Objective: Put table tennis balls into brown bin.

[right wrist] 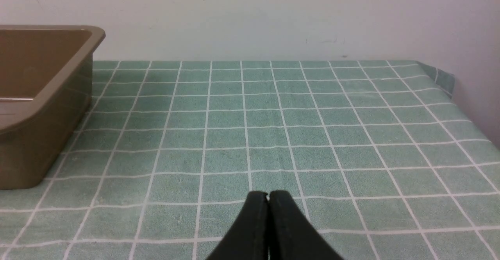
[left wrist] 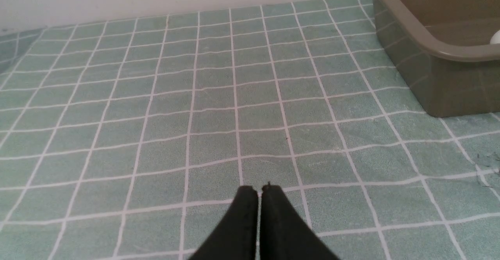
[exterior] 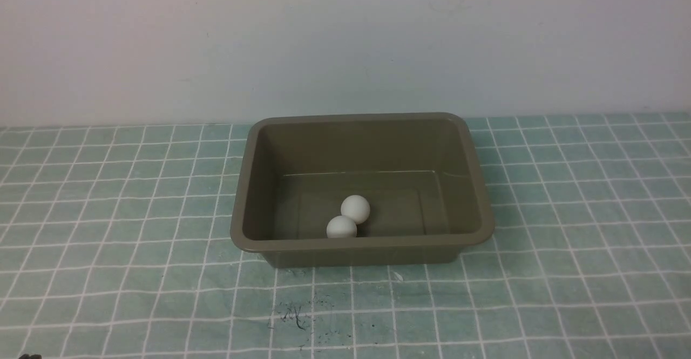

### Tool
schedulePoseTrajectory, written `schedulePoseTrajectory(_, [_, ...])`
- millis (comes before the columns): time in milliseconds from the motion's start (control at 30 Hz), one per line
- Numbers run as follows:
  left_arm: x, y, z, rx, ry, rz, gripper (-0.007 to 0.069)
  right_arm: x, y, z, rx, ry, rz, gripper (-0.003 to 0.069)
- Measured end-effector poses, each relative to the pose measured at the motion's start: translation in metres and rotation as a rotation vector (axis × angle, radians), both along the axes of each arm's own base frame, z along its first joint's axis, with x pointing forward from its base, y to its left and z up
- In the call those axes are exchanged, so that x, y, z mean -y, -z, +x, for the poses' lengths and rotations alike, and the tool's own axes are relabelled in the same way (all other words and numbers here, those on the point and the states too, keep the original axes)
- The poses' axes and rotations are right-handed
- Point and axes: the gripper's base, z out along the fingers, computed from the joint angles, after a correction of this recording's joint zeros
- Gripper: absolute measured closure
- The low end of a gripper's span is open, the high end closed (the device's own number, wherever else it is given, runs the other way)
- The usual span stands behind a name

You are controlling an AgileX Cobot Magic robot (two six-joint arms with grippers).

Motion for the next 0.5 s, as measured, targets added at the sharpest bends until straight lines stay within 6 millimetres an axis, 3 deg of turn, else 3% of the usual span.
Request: schedulePoseTrajectory(500, [0.0, 0.0, 0.0, 0.0, -0.002, -0.006, 0.0629, 0.0, 0.0, 0.0, 0.0, 0.0, 0.0, 0.0668])
